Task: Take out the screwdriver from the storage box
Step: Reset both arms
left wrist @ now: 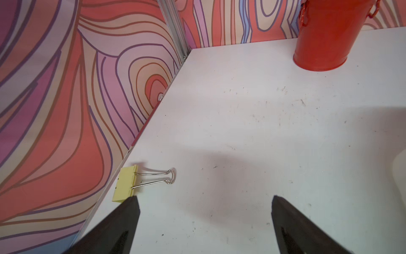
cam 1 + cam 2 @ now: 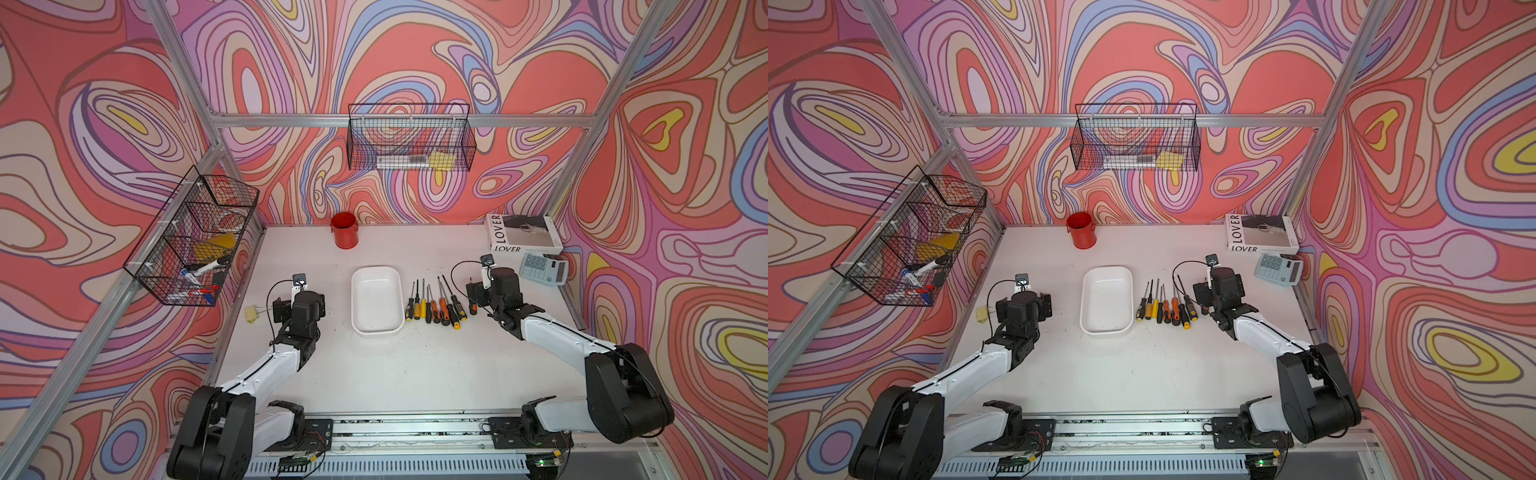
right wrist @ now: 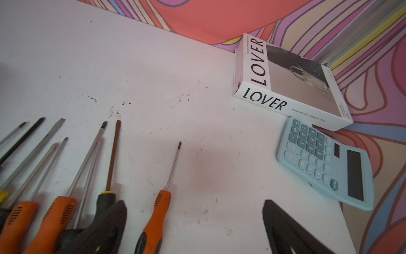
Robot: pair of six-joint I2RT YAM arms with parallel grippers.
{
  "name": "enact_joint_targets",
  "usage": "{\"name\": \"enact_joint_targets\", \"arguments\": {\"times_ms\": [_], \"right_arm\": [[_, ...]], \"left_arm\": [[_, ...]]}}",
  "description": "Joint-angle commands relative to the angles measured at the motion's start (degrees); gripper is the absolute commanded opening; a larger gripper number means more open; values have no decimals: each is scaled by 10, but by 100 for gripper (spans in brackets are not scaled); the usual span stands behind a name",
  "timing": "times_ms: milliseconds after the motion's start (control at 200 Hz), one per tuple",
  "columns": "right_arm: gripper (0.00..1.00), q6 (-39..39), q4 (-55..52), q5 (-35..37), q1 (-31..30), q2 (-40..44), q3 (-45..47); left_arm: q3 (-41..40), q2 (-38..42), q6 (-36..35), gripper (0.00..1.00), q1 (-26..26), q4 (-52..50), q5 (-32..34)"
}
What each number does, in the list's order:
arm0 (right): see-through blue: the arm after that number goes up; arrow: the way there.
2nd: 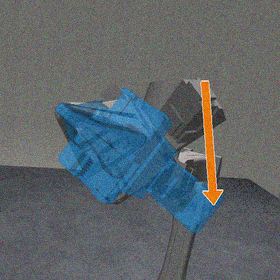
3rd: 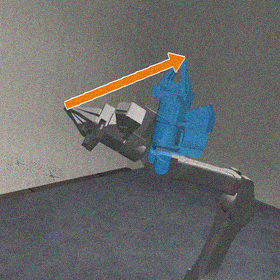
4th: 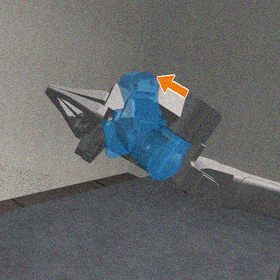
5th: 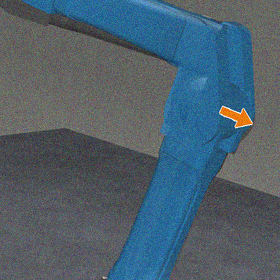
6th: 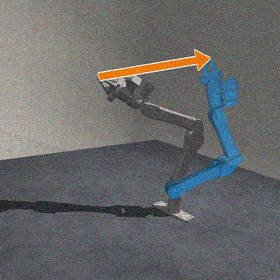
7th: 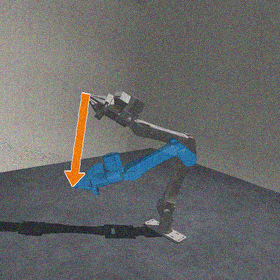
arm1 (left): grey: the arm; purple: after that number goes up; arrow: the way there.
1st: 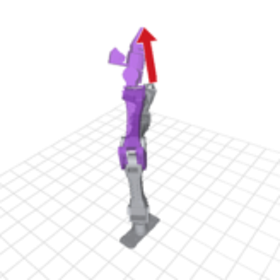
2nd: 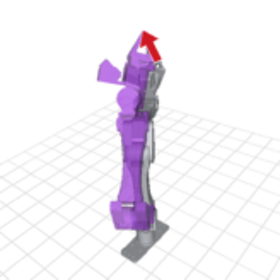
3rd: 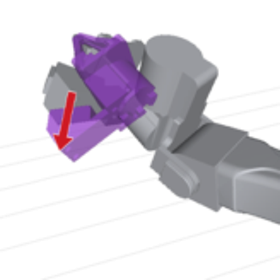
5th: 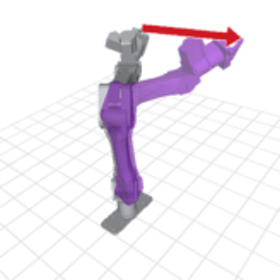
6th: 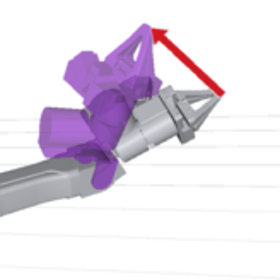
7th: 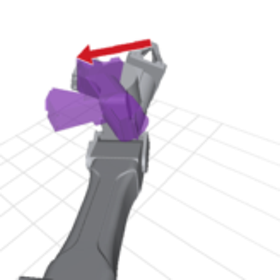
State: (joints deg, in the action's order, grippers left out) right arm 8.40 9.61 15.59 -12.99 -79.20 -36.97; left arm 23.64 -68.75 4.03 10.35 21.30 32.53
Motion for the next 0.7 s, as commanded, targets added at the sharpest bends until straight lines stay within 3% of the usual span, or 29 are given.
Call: {"name": "enact_joint_targets", "arguments": {"times_ms": [0, 310, 696], "right_arm": [[98, -6, 166, -6, 29, 4, 36], [98, -57, 288, -30, 72, -77, 73], [98, -94, 461, -65, 106, -174, 112]], "left_arm": [[-7, -40, -20, 99, -14, 119, -9], [-36, -112, -24, 99, -49, 253, -114], [-56, -203, -36, 99, -57, 376, -174]]}}
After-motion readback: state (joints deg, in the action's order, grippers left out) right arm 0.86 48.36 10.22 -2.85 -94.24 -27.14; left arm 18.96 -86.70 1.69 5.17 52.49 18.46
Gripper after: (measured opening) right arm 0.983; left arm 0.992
